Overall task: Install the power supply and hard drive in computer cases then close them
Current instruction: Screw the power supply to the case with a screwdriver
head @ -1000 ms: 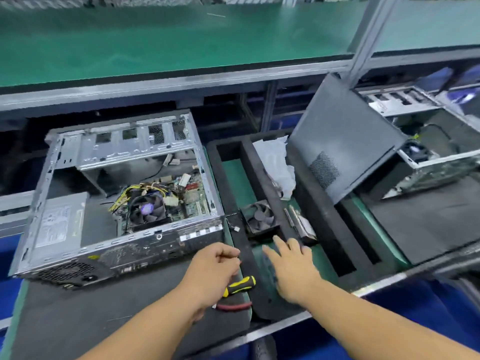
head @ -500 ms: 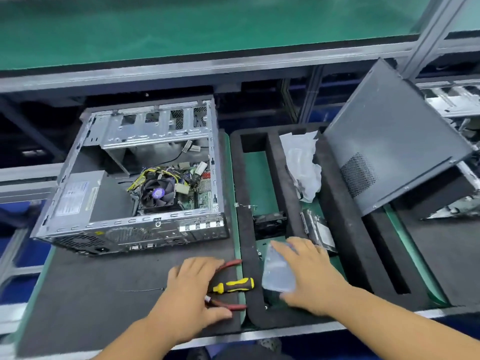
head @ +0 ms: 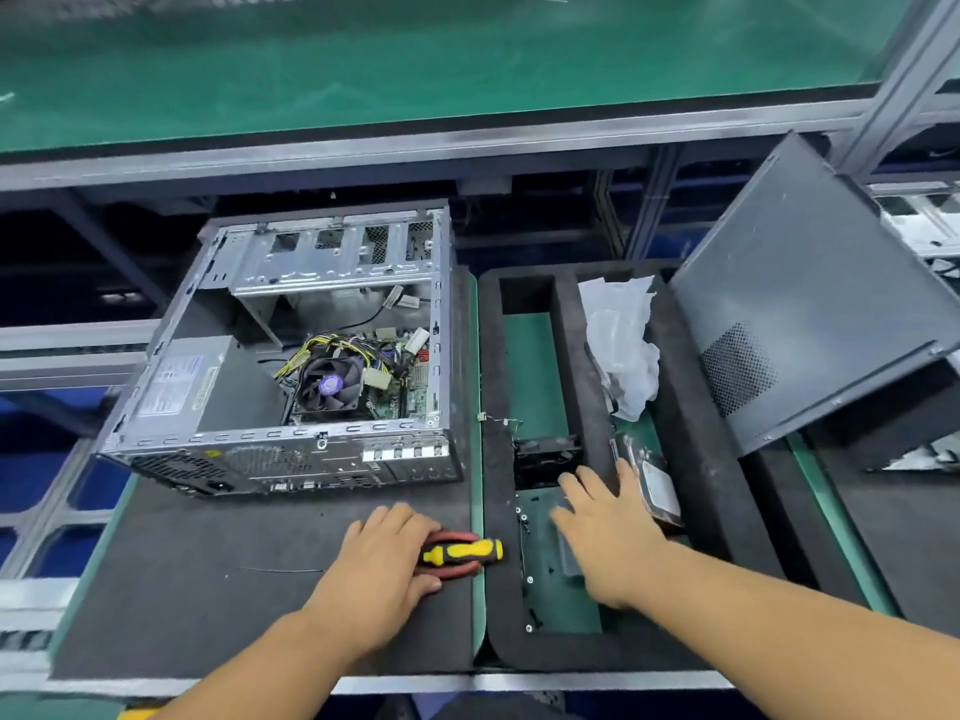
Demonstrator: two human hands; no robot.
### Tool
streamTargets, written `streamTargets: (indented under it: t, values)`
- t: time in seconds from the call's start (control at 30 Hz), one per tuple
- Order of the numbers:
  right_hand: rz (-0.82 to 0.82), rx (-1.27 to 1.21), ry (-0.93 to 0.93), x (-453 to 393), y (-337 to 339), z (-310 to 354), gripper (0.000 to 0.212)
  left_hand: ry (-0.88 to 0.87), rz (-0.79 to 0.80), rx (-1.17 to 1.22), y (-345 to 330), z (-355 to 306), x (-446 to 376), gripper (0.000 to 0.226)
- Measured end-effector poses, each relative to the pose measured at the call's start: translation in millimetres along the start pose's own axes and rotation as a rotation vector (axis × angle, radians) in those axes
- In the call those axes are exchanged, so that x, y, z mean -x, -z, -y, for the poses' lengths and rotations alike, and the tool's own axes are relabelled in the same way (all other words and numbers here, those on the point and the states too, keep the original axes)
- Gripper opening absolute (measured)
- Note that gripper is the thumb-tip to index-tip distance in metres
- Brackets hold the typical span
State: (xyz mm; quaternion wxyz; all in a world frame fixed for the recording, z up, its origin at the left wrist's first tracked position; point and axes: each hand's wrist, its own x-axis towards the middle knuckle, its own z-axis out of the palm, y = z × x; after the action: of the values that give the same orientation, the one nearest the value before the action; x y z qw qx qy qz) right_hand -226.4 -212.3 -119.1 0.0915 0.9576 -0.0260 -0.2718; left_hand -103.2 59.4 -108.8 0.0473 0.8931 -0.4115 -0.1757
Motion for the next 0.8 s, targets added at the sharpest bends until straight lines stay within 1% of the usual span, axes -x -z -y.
streamTargets:
  t: [0.1, 0.2, 0.27, 0.33, 0.37, 0.43, 0.5, 0.57, 0.63, 0.8]
  values:
    - [0.007, -0.001, -0.051, -1, -7, 13, 0.085, 0.018, -0.047, 0.014, 2, 1, -2, 0.049]
    - [-0.038, -0.095, -0.059, 0, -8, 16, 0.093, 0.033, -0.078, 0.009, 5, 2, -1, 0.054]
    - [-0.122, -0.223, -0.037, 5, -4, 19, 0.082, 0.040, -0.086, -0.003, 4, 3, 3, 0.064]
    - [-0.250, -0.378, 0.011, 16, -3, 24, 0.060, 0.047, -0.093, 0.013, 0, 4, 9, 0.072]
    - [-0.321, -0.466, 0.044, 20, -3, 27, 0.049, 0.060, -0.103, 0.028, -1, 5, 13, 0.074]
    - [-0.419, -0.679, 0.095, 25, 1, 37, 0.038, 0.101, -0.151, 0.077, -2, 9, 22, 0.072]
    - [-0.441, -0.805, 0.122, 20, 8, 49, 0.036, 0.144, -0.202, 0.104, -2, 14, 31, 0.067]
    - [-0.456, -0.817, 0.140, 8, 14, 60, 0.042, 0.169, -0.245, 0.108, -3, 16, 36, 0.061]
    - [-0.443, -0.828, 0.113, -6, 18, 64, 0.044, 0.184, -0.266, 0.105, -4, 14, 37, 0.058]
    - [-0.413, -0.870, 0.041, -23, 19, 52, 0.015, 0.225, -0.273, 0.108, -8, 3, 33, 0.052]
